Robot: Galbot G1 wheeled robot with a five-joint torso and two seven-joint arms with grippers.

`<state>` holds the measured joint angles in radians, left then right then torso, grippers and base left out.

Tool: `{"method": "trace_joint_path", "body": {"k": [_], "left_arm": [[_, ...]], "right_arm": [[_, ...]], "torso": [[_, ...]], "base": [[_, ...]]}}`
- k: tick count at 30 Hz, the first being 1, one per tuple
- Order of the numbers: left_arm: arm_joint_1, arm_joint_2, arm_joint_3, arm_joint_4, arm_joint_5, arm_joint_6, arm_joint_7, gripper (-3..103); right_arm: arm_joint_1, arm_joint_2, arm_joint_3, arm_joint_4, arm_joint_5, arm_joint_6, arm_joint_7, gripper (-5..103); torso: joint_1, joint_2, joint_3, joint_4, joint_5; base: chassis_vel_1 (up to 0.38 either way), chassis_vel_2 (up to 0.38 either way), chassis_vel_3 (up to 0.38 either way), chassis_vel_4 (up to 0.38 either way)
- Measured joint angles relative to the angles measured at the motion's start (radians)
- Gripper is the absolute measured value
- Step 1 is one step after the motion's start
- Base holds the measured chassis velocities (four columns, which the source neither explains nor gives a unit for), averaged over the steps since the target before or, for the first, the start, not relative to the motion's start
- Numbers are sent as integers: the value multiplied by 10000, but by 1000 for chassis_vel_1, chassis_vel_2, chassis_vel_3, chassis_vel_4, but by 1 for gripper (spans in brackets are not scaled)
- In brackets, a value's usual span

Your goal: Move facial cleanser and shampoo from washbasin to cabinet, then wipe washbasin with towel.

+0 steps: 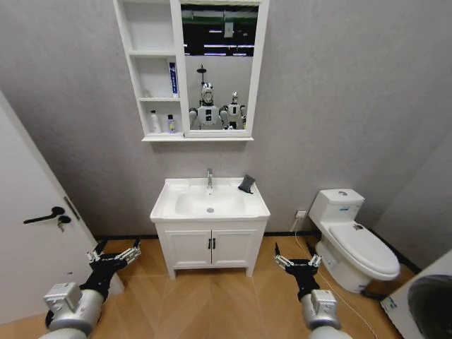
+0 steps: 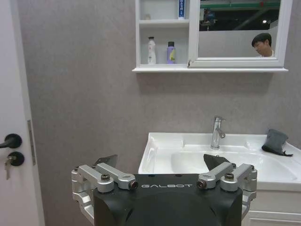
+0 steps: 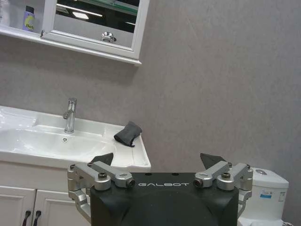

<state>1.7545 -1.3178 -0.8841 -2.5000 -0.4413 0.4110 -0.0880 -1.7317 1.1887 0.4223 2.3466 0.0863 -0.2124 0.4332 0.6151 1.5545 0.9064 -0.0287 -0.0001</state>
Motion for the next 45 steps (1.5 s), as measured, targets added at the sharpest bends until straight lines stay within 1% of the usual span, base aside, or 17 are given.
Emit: {"method": "trace_joint_path", "body": {"k": [1, 2, 3, 4, 5, 7, 8, 9, 10, 11, 12, 16, 20, 21, 24, 28, 45], "left_arm": [[0, 0, 1, -2, 0, 0, 1, 100], [0, 0, 0, -2, 0, 0, 0, 100], [0, 0, 0, -2, 0, 0, 0, 100], [1, 0, 1, 1, 0, 1, 0, 100], [0, 0, -1, -2, 0, 0, 0, 100], [1, 0, 1, -1, 0, 0, 2, 100], [1, 0, 0, 0, 0, 0, 0, 100], [1, 0, 0, 0, 0, 0, 0, 100], [3, 0, -2, 0, 0, 1, -4, 100], [4, 0, -2, -1, 0, 1, -4, 100], [4, 0, -2, 0, 0, 1, -4, 100], [3, 0, 0, -1, 0, 1, -4, 100], [-1, 0, 2, 0, 0, 1, 0, 100], [-1, 0, 2, 0, 0, 1, 0, 100], [0, 0, 1, 0, 0, 1, 0, 100], [-1, 0, 1, 0, 0, 1, 0, 100], [1, 0, 0, 0, 0, 1, 0, 100]], "right_arm": [[0, -9, -11, -22, 1, -2, -14, 100], [-1, -15, -18, -34, 1, 2, -50, 100], [-1, -15, -18, -34, 1, 2, -50, 100], [-4, -23, -16, -46, 0, 27, -93, 100], [10, -31, -15, -107, -19, 107, -214, 100], [15, -34, -10, -148, -48, 151, -284, 100], [24, -22, -19, -182, -78, 192, -361, 100], [24, -22, -19, -182, -78, 192, -361, 100], [46, 6, -55, -248, -129, 231, -458, 100], [81, 43, -85, -304, -151, 264, -486, 100], [123, 71, -108, -344, -151, 288, -496, 100], [219, 110, -112, -455, -132, 406, -504, 100], [301, 92, -25, -526, -166, 457, -495, 100], [305, 90, -17, -526, -169, 446, -489, 100], [311, 87, -11, -526, -172, 428, -480, 100], [309, 87, -9, -526, -174, 417, -474, 100], [301, 89, -3, -523, -180, 400, -461, 100]], "torso": [[5, -3, 3, -1, 13], [6, -3, 2, 0, -1], [6, -3, 2, 0, -1], [4, -1, 2, 0, -19], [2, -2, 2, 1, 16], [4, -3, 4, 0, 11], [1, -1, 0, 0, -7], [1, -1, 0, 0, -7], [-9, 5, -4, 4, 3], [-10, 5, -3, 2, 7], [-7, 3, 0, 3, -1], [-8, 4, -2, -5, 1], [10, -5, 5, -2, 5], [16, -7, 6, -1, 0], [18, -7, 6, 3, 0], [10, -7, 4, 0, 0], [3, -2, 2, 0, 1]], "base": [[374, -329, -351, 362], [324, -383, -367, 362], [324, -383, -367, 362], [324, -336, -339, 365], [371, -336, -378, 335], [368, -328, -378, 337], [270, -345, -295, 340], [270, -345, -295, 340], [270, -119, -260, 266], [220, -119, -239, 213], [87, -78, -239, 105], [26, -34, -159, 64], [-71, -22, 36, -1], [-56, 39, 119, -51], [-50, 43, 99, -45], [-4, 14, 18, -4], [3, -2, -2, 1]]}}
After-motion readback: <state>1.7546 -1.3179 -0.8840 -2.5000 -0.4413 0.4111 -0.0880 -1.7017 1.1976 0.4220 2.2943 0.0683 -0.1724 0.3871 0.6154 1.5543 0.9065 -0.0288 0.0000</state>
